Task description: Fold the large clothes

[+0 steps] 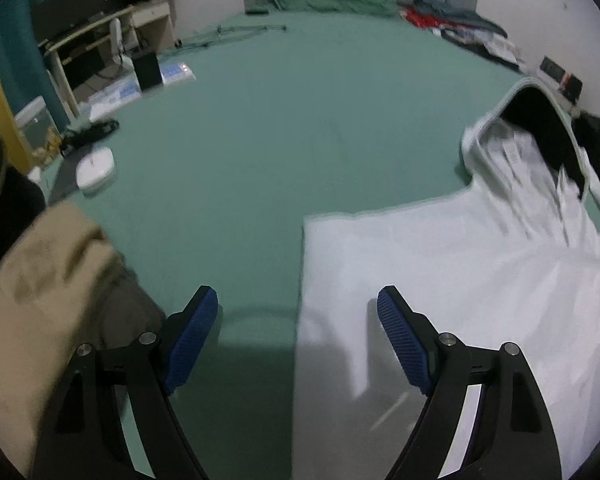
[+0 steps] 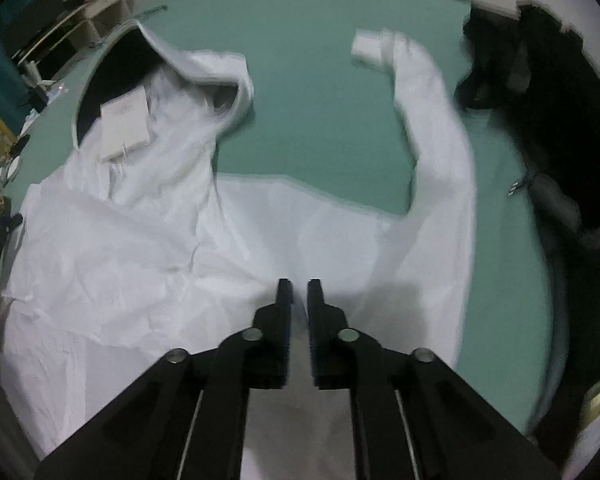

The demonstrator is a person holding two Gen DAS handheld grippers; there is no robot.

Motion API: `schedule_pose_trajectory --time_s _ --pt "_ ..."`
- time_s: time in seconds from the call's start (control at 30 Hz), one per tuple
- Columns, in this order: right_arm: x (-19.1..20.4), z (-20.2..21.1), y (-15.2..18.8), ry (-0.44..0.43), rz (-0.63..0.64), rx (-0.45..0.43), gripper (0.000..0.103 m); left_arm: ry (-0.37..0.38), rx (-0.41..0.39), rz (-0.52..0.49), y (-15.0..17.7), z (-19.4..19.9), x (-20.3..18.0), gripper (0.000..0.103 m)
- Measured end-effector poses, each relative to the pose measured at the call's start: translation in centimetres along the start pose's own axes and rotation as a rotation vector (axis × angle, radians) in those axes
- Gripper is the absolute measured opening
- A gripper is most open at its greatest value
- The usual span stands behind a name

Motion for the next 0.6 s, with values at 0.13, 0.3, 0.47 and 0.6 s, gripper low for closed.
schedule_pose_trajectory --time_s 0.13,0.3,0.47,0.6 --pt "-2.2 2.3 -4.7 0.078 0.064 -0.114 0.062 -0.037 -0.073 -0.005 -2.2 0.6 0.6 0.085" --pt "-7.1 -0.3 -10.6 0.102 0.009 -0.104 0.062 -0.054 -0.108 0.038 -3.2 0.7 2.5 0.085" --pt "-9.6 -3.8 -16.0 0.125 0.012 -0.113 0.062 -0.072 -0.117 0.013 -3.2 0.1 2.9 0.085" --pt "-10.7 -5.8 -19.0 0.130 0.013 -0.114 0.062 -0.060 -0.092 0.056 -3.2 -0.4 3.7 0.085"
Point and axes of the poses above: each gripper's, at about its wrist camera, not at the fingertips, and z roughly against the way its jaws point, x to its left, y to its underside, the point moved 7 cm from there along -z, roughly the way its jaws point, and after that the axes turned 6 degrees about x, right-handed, at the moved point
